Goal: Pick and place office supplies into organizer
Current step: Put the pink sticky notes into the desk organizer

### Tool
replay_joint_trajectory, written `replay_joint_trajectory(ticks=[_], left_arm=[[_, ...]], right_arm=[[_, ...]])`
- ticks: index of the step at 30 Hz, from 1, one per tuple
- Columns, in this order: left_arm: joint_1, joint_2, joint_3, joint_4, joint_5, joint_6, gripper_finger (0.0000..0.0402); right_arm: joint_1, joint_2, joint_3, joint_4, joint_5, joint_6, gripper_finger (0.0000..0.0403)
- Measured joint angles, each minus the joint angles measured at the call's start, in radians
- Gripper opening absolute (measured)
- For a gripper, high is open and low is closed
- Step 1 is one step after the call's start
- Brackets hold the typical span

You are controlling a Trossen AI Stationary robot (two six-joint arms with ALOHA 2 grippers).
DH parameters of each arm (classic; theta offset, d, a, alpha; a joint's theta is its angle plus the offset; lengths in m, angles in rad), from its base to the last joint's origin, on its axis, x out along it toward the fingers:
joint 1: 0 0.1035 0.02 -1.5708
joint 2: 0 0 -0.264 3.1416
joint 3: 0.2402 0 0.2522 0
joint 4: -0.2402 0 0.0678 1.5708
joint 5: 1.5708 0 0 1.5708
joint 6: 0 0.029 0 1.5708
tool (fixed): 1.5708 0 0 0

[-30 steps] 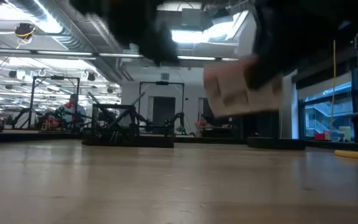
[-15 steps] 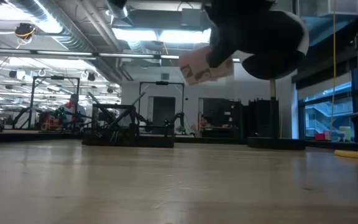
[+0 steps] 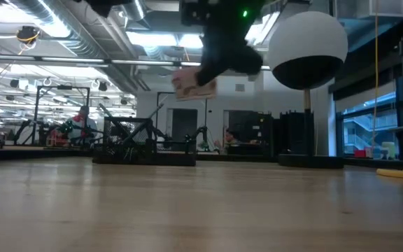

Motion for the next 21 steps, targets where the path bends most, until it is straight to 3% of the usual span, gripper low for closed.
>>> replay_joint_trajectory(ticks=[4, 7, 10, 21], left_arm=[[0.007, -0.063, -0.044, -0.003, -0.065, -0.011, 0.0097], [0.012, -0.101, -0.075, -0.006, -0.077, -0.045, 0.0097], [0.012, -0.131, -0.103, -0.002, -0.079, -0.065, 0.0097], [0.011, -0.142, -0.175, 0.022, -0.108, -0.079, 0.0097]], right_arm=[[-0.074, -0.059, -0.174, 0.329, -0.05, -0.224, 0.001], [-0.118, -0.071, -0.243, 0.452, -0.14, -0.308, 0.001], [-0.151, -0.07, -0.275, 0.511, -0.22, -0.31, 0.001], [-0.239, -0.061, -0.283, 0.646, -0.25, -0.251, 0.0013]])
